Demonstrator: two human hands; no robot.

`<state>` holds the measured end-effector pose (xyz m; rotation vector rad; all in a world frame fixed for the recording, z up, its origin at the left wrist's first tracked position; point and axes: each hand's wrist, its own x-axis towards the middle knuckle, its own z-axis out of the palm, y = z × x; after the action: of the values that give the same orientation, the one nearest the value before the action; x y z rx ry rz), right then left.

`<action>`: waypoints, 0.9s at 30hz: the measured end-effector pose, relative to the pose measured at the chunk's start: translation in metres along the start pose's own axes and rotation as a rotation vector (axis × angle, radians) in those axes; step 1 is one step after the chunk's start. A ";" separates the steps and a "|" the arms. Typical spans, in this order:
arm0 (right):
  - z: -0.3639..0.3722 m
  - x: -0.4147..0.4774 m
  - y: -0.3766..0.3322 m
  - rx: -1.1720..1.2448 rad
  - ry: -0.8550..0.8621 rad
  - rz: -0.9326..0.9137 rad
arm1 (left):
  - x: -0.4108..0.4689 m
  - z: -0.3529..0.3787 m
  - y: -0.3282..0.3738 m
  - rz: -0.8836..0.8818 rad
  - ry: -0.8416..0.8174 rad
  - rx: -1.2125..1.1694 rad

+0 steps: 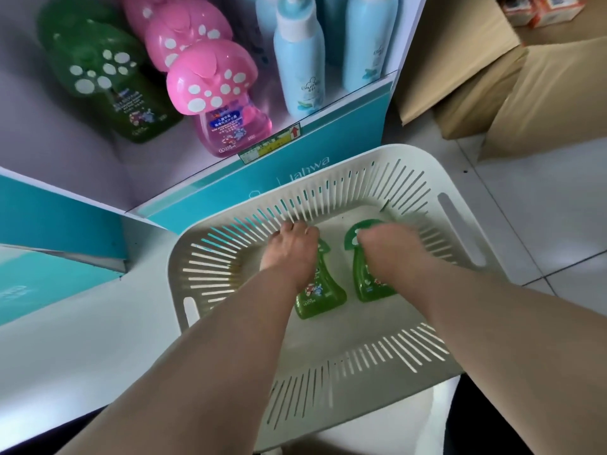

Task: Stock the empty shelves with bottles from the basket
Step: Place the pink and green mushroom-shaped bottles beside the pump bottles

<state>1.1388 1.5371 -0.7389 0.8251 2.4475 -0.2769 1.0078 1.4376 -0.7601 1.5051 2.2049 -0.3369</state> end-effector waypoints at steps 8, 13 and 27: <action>0.019 0.025 0.001 -0.023 -0.123 0.104 | 0.010 0.014 -0.005 -0.059 -0.219 0.034; 0.030 0.027 -0.001 -0.008 -0.209 0.084 | 0.012 0.026 -0.007 -0.118 -0.303 -0.124; -0.024 -0.058 0.005 0.194 -0.033 -0.029 | -0.055 -0.056 -0.006 0.154 -0.057 0.098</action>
<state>1.1698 1.5205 -0.6868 0.8594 2.4304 -0.5415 1.0060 1.4152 -0.6849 1.6846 2.0405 -0.4368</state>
